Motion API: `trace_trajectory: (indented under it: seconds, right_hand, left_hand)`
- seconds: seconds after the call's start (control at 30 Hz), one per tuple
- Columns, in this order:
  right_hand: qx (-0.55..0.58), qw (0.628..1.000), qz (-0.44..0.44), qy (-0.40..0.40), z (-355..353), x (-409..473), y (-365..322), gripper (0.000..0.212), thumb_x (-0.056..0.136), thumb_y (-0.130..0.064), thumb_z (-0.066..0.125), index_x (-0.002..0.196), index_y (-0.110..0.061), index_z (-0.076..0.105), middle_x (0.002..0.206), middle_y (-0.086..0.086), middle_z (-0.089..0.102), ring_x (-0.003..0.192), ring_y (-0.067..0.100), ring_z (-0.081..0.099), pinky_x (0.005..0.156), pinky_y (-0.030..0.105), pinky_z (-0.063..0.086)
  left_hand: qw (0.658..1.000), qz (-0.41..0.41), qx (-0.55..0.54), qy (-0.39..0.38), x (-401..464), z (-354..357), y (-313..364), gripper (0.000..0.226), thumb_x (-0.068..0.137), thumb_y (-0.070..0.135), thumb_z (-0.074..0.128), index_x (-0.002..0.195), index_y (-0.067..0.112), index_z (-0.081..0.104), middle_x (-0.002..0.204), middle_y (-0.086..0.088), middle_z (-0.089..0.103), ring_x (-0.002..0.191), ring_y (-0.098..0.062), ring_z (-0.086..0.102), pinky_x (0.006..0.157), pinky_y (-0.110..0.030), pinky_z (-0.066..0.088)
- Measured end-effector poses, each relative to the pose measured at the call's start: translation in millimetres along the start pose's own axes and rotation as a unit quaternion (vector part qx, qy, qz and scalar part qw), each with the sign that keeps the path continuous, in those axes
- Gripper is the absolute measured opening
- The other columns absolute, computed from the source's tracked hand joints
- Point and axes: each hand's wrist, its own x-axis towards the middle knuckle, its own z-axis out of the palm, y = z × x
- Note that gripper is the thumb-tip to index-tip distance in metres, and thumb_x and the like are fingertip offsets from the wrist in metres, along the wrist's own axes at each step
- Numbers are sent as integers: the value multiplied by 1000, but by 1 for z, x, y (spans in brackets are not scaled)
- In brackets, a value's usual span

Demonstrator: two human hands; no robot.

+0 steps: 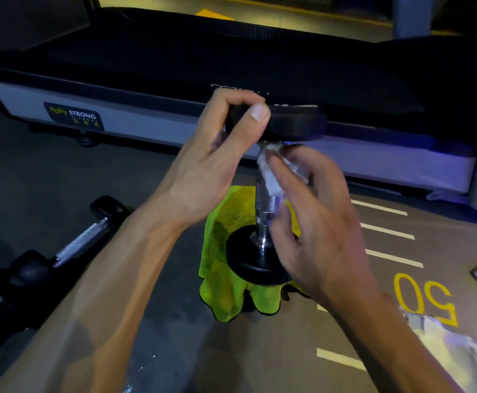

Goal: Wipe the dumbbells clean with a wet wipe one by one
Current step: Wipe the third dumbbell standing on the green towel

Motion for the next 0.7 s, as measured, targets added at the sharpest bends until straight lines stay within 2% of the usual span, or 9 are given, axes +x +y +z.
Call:
trace_trajectory:
  seconds: [0.07,0.17,0.27,0.37,0.43,0.5,0.57,0.7]
  right_hand:
    - [-4,1000,3,-9,4,-9,-4,66,85,-1,60,149,-6,48,149,11,45,137,25,44,114,32,40]
    - [-27,1000,5,-9,7,-25,-5,57,91,-7,63,147,-11,53,145,8,51,130,25,50,109,33,44]
    - [-43,998,-13,32,1,-7,2,46,92,-3,61,137,-8,63,132,11,59,119,26,55,104,28,43]
    - [-46,996,-30,73,-5,12,5,40,88,5,62,126,-4,69,118,14,63,106,27,61,95,25,47]
    - [-36,995,-24,95,-7,11,2,39,84,9,64,119,-5,73,110,13,64,99,17,61,91,11,41]
    - [-35,993,-15,115,-7,7,-1,38,77,14,68,107,-6,77,100,13,63,88,11,56,84,2,33]
    - [-37,991,-14,129,-7,7,-2,31,75,15,69,95,-8,78,92,12,63,81,11,54,79,2,32]
    - [-39,985,-50,161,-7,17,-4,19,87,6,69,96,-8,79,92,11,65,84,16,58,80,8,36]
  left_hand:
    - [1000,3,0,1,1,0,0,29,101,56,44,121,38,55,109,23,60,113,-8,61,102,-41,50]
    - [1000,3,1,3,2,0,0,26,101,53,43,119,38,55,99,30,56,105,0,58,100,-37,50]
    - [1000,8,-4,-4,2,3,1,24,102,52,44,119,38,54,103,27,57,107,-3,60,97,-33,51]
    - [1000,9,-8,-8,1,4,2,24,102,50,44,120,37,54,115,13,60,113,-9,60,95,-27,50]
    - [1000,8,-11,-4,0,3,2,26,101,50,44,120,36,54,114,13,60,114,-9,59,94,-25,49]
    - [1000,7,-11,1,0,2,2,25,101,51,44,119,36,54,115,11,60,116,-12,59,96,-29,49]
    - [1000,7,-15,0,0,3,2,24,101,51,45,118,37,55,115,11,60,116,-13,59,99,-32,50]
    - [1000,16,-19,-6,0,5,1,30,100,53,47,121,34,56,115,9,59,114,-14,60,101,-39,51]
